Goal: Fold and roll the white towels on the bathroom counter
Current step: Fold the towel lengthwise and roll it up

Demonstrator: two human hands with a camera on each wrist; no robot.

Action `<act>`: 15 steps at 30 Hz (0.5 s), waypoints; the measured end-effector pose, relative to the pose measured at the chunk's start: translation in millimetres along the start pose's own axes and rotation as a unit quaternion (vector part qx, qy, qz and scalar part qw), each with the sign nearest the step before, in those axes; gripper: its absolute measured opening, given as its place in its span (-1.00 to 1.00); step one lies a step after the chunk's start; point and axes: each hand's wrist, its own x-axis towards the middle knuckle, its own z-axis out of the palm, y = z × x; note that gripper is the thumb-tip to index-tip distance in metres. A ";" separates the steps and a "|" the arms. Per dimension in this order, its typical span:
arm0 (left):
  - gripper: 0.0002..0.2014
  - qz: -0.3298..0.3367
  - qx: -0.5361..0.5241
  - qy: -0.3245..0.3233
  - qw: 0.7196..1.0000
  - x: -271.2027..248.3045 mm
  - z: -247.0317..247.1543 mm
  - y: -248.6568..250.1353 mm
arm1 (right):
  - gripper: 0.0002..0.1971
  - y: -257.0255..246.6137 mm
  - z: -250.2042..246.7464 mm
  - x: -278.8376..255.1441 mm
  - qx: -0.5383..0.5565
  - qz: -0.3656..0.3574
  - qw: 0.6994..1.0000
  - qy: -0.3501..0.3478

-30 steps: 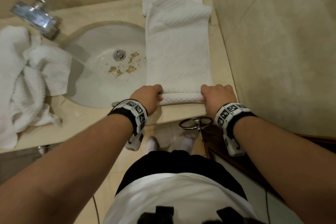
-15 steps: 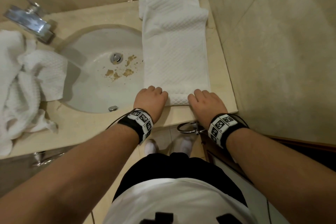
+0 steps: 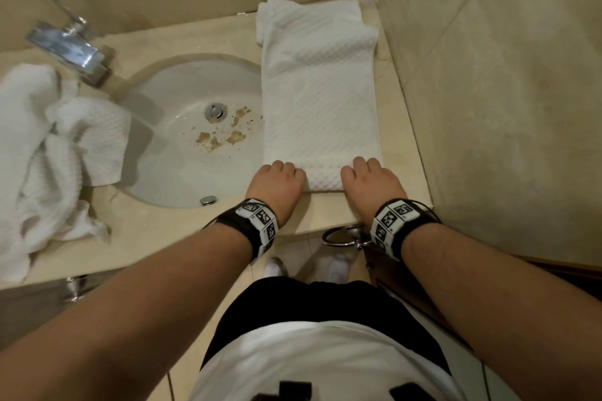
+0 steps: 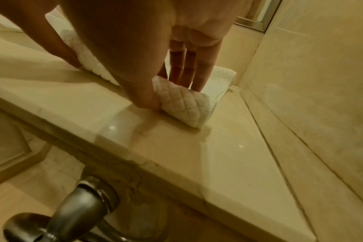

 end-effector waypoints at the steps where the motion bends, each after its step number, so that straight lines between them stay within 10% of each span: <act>1: -0.59 0.001 0.003 -0.006 1.000 -0.5 -1.3 0.0 | -0.67 1.1 -2.9 0.9 -0.006 -0.004 1.000 0.000; 15: -0.68 -0.012 -0.154 -0.114 0.981 -31.0 -8.5 21.2 | -0.66 -2.4 -15.8 -50.1 0.020 0.017 0.988 -0.151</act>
